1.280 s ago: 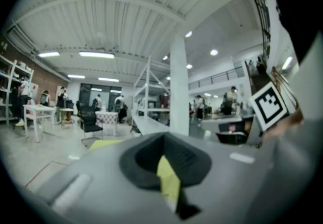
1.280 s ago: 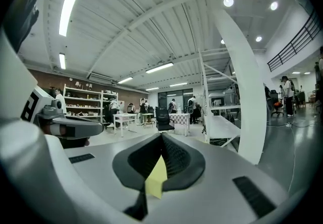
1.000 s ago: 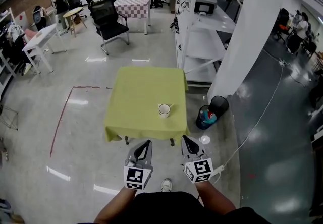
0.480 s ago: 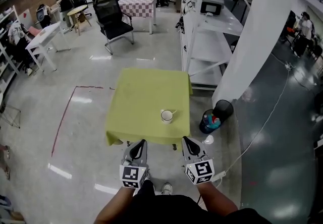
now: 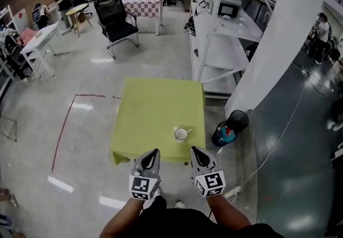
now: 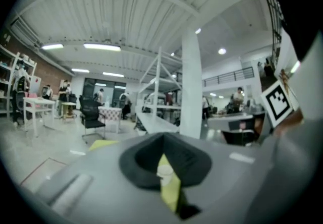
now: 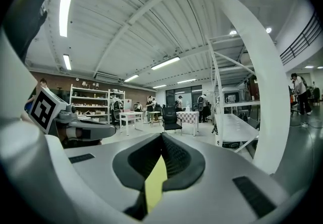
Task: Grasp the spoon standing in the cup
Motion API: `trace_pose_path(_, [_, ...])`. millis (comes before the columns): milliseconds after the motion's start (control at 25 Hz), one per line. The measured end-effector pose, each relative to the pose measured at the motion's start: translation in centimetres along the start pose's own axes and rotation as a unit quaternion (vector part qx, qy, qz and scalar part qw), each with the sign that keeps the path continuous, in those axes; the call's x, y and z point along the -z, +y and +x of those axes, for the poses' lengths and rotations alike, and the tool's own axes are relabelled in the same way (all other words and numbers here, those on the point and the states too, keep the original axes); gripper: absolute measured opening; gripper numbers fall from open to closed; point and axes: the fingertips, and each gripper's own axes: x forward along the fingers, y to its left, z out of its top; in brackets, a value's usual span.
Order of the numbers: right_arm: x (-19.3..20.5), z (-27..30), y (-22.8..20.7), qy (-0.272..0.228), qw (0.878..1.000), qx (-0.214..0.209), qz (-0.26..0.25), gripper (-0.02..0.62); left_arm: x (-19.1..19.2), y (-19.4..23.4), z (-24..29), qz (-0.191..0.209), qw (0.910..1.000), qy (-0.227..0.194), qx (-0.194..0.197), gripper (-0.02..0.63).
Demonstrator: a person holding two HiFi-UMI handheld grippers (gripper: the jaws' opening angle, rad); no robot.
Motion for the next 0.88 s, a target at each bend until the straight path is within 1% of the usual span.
trace_pose_path(320, [-0.3, 5.4, -0.5, 0.001, 1.0, 0.021, 0.006, 0.006, 0.2, 3.9, 3.5, 0.005, 0.9996, 0.014, 0.023, 0.006])
trace_pose_path(480, [-1.0, 7.1, 0.0, -0.006, 0.999, 0.031, 0.011, 0.006, 0.0, 5.1, 4.4, 0.003, 0.9991, 0.013, 0.041, 0.006])
trace_pose_path(640, [-0.7, 7.9, 0.3, 0.005, 0.999, 0.047, 0.014, 0.006, -0.3, 5.9, 4.8, 0.004, 0.9983, 0.009, 0.058, 0.006])
trace_pose_path(720, [-0.5, 7.9, 0.3, 0.01, 0.998, 0.054, 0.014, 0.006, -0.6, 6.4, 4.9, 0.005, 0.9983, 0.0, 0.059, 0.006])
trace_pose_path(800, [-0.2, 8.0, 0.1, 0.014, 0.998, 0.058, 0.015, 0.006, -0.9, 6.9, 5.0, 0.008, 0.9986, -0.009, 0.052, 0.006])
trace_pose_path(880, [0.4, 8.1, -0.4, 0.018, 0.998, 0.063, 0.018, 0.006, -0.8, 7.1, 5.3, 0.012, 0.9988, -0.01, 0.047, 0.006])
